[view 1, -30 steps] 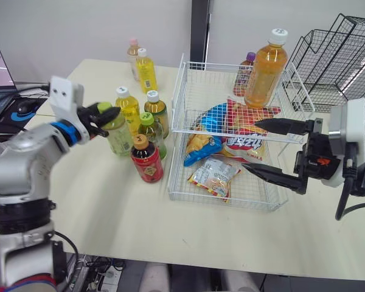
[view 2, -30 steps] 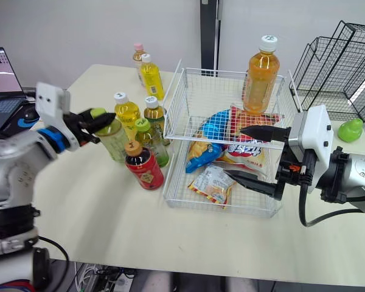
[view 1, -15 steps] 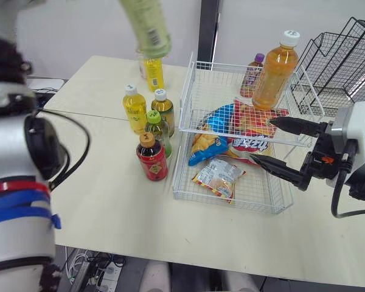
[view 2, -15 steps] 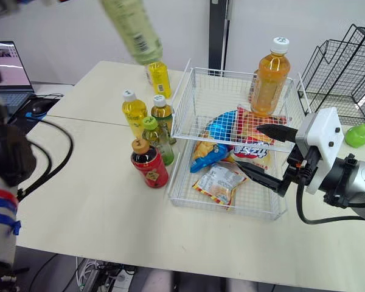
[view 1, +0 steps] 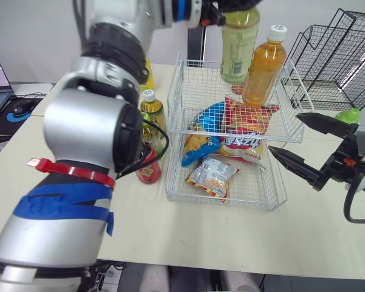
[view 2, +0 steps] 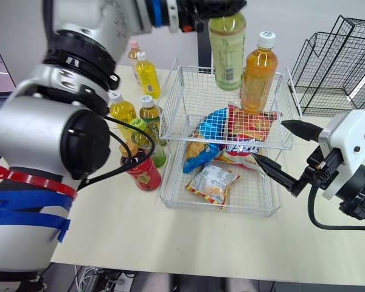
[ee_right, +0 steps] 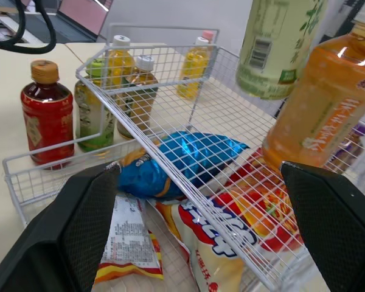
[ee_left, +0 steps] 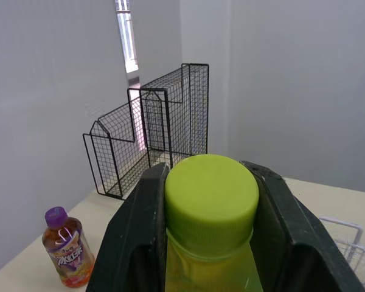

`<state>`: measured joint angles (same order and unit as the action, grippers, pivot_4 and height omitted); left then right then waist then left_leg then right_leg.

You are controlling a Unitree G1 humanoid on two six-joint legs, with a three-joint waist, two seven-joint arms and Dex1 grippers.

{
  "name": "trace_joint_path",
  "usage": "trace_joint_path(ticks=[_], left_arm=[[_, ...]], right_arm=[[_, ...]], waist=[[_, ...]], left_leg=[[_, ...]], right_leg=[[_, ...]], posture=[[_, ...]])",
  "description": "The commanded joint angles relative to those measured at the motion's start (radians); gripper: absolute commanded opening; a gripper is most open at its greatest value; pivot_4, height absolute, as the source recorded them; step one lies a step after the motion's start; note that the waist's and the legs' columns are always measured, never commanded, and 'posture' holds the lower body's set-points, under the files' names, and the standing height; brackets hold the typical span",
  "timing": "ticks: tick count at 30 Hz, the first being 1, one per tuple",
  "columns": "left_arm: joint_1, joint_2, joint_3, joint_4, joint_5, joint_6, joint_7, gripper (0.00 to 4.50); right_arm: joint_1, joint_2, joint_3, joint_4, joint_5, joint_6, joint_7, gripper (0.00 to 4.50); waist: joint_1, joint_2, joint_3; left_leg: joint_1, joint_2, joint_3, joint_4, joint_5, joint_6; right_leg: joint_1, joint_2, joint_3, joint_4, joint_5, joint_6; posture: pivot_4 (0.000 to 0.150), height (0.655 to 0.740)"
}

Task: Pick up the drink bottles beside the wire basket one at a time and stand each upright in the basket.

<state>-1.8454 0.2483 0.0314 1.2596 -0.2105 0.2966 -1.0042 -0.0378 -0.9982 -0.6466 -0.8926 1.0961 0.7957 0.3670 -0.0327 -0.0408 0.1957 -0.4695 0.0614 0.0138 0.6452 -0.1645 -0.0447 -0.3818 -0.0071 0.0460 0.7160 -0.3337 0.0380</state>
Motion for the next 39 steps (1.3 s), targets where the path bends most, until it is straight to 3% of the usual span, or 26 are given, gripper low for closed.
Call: trace_joint_path(ticks=[1,15,25,32,39], left_arm=[[-0.001,-0.025,0.030,0.005,0.019,-0.068,0.057,1.37],[0.034,-0.064,0.065,0.033,0.058,-0.057,0.051,1.37],[0.008,0.026,0.062,-0.006,0.075,-0.058,-0.077,4.48],[0.049,0.188,0.048,-0.127,0.088,-0.032,-0.140,4.48],[0.148,0.400,0.064,-0.374,0.078,0.170,-0.098,4.48]], right_arm=[[0.018,-0.016,-0.086,-0.031,0.039,-0.005,-0.022,4.50],[0.069,-0.049,-0.167,-0.047,0.108,-0.019,-0.056,4.50],[0.047,-0.060,-0.150,-0.022,0.105,-0.038,-0.046,4.50],[-0.011,-0.056,-0.045,0.039,0.049,-0.089,0.023,4.50],[-0.129,-0.053,0.118,0.133,-0.034,-0.141,0.127,4.50]], waist=[[0.000,0.000,0.000],[0.003,0.001,0.000],[0.000,0.001,0.000],[0.000,0.001,0.000],[-0.002,0.002,0.000]], left_leg=[[0.000,0.000,0.000,0.000,0.000,0.000],[0.000,-0.001,-0.001,0.001,0.000,0.000],[0.000,-0.001,-0.001,0.000,0.000,0.000],[0.001,0.000,-0.001,0.000,0.000,0.000],[0.002,0.001,-0.001,0.001,0.000,0.000]], right_leg=[[0.000,0.000,0.000,0.000,0.000,0.000],[0.002,0.000,-0.001,0.000,0.000,0.000],[0.002,0.000,-0.001,0.000,0.000,0.000],[0.001,0.001,-0.001,0.000,0.000,0.000],[0.002,0.001,-0.001,0.001,0.000,0.000]], posture=[[0.150,0.6978],[0.150,0.6978],[0.150,0.6978],[0.150,0.6978],[0.150,0.6978]])
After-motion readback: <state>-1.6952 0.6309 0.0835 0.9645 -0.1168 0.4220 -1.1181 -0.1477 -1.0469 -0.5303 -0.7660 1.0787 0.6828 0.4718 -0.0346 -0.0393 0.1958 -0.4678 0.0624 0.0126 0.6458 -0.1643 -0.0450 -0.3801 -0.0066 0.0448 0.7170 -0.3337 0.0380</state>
